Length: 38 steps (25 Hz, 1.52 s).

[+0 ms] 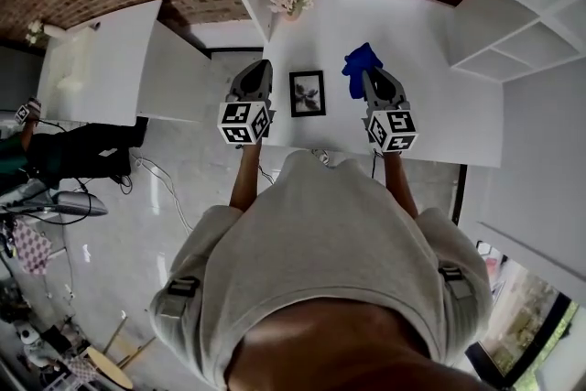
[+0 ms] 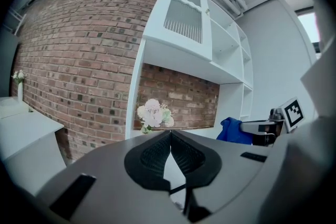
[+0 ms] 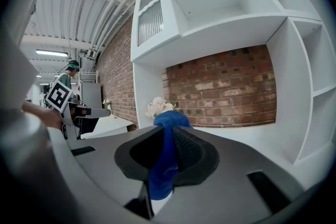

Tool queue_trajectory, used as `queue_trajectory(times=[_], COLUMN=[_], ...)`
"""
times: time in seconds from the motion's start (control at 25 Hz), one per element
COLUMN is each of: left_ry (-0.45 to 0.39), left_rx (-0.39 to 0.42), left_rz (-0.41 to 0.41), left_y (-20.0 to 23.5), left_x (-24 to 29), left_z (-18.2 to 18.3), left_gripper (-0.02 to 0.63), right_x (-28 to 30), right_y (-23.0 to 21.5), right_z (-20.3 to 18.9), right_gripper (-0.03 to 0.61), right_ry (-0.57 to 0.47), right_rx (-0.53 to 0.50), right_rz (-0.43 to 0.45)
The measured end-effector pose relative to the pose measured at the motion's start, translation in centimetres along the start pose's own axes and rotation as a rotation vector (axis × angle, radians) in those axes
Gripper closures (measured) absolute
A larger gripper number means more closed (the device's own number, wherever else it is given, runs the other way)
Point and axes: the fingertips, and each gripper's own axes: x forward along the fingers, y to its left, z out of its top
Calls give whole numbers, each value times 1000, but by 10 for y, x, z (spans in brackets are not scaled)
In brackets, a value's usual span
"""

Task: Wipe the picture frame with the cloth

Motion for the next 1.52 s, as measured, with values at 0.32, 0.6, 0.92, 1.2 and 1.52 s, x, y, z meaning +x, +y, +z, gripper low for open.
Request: queue_trajectory(times=[0.32, 0.6, 0.92, 1.2, 1.52], left_ry=[30, 76, 126, 183, 218], left_rx=[-4, -15, -14, -21, -56], left_rz=[14, 19, 40, 33, -25], left_y=[2, -2, 4, 12, 29], left_x=[33, 46, 38, 38, 40], left_z=[-4, -15, -36, -63, -84], left_gripper=[598, 598, 598, 598, 598], right_x=[36, 58, 69, 79, 93], right_y=[-18, -19, -16, -16, -6], right_z=[6, 7, -4, -17, -37], right_gripper=[514, 514, 514, 512, 514], right_ry=[-2, 16, 40, 62, 131], right_rx=[12, 20, 17, 12, -23], right_rz=[43, 94, 124, 121, 88])
